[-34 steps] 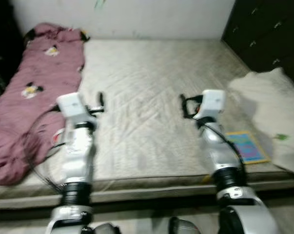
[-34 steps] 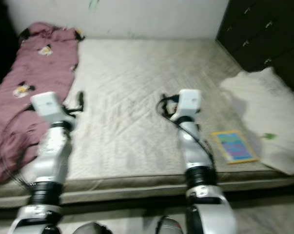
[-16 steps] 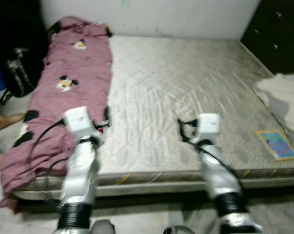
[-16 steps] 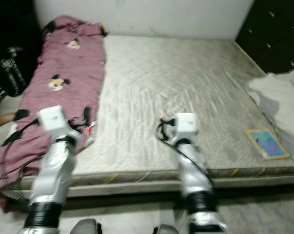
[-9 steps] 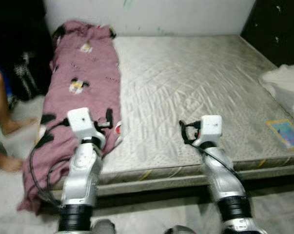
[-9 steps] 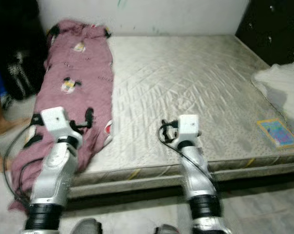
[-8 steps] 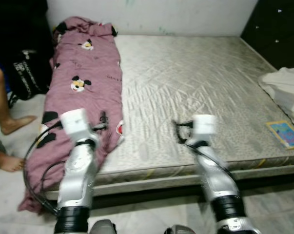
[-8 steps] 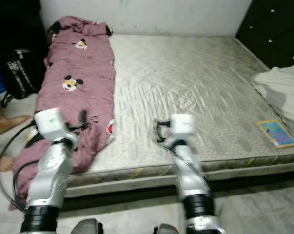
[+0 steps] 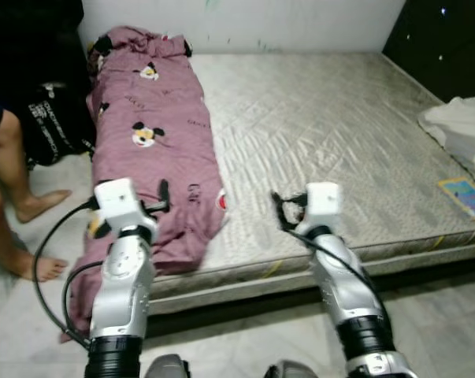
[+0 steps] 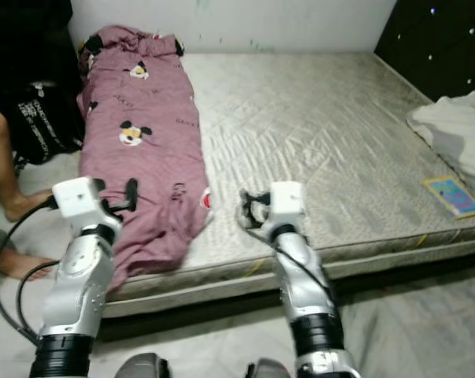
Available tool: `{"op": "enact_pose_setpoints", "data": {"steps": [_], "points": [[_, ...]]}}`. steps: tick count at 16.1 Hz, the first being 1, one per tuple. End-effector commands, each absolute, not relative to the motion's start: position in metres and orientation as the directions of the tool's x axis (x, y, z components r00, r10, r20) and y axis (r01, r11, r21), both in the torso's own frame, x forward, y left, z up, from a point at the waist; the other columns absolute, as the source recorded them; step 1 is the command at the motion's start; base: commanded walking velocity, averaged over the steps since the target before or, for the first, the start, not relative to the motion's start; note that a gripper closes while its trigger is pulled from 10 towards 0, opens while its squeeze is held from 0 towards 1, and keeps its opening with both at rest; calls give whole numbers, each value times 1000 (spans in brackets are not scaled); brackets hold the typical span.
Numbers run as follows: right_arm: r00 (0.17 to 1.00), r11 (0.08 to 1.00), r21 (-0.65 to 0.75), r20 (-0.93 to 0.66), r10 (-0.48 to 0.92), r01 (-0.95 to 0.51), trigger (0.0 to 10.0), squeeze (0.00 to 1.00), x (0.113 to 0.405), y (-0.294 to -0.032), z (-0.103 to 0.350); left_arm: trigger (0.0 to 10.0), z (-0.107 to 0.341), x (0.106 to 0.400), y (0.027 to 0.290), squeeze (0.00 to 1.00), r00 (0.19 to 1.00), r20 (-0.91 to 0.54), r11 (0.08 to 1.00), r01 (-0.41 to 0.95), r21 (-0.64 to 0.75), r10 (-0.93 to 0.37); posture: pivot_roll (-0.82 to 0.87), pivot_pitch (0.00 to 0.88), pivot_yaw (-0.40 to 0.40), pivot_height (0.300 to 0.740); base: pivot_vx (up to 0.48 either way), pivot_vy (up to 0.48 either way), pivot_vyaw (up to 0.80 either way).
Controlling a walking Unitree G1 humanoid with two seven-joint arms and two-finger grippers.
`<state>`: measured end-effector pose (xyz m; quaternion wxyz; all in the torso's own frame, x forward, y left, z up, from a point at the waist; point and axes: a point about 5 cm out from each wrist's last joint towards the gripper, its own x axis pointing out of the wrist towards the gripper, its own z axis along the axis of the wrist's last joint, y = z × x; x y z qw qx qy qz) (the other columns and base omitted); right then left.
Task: Clean up the room
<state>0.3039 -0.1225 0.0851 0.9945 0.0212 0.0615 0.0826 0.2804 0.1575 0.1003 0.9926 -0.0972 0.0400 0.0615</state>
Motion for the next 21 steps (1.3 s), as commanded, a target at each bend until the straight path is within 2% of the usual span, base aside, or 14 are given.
{"op": "enact_pose_setpoints", "data": {"steps": [1,3,5,10,14,15,21], "points": [[992,993,20,-53,117,-116,10000,0,304,-138,97,10000,106,279,153,0,994,-58,982,-103,-156,96,42,0,-46,740,0,480,0],[992,992,-10,-20,127,-127,10000,0,301,-138,103,10000,106,272,164,0,994,-33,993,-108,-39,106,42,0,-46,740,0,480,0],[992,992,-14,-13,125,-125,10000,0,297,-139,104,10000,97,258,174,0,988,-82,989,-127,75,133,42,0,-42,740,0,0,0],[992,992,-1,-28,125,-125,10000,0,297,-136,100,10000,97,258,176,0,985,-86,987,-145,68,151,46,0,-36,740,0,0,0],[992,992,5,-37,123,-123,10000,0,297,-134,99,10000,100,261,170,0,988,-83,991,-130,6,130,45,0,-31,740,0,0,-200],[992,992,6,-39,123,-123,10000,0,297,-134,99,10000,100,261,169,0,989,-83,992,-124,-8,123,46,0,-31,740,0,476,-800],[990,991,8,-53,132,-132,10000,0,298,-134,97,10000,102,263,165,0,989,-77,992,-125,-24,123,53,0,-36,740,0,392,0]]}}
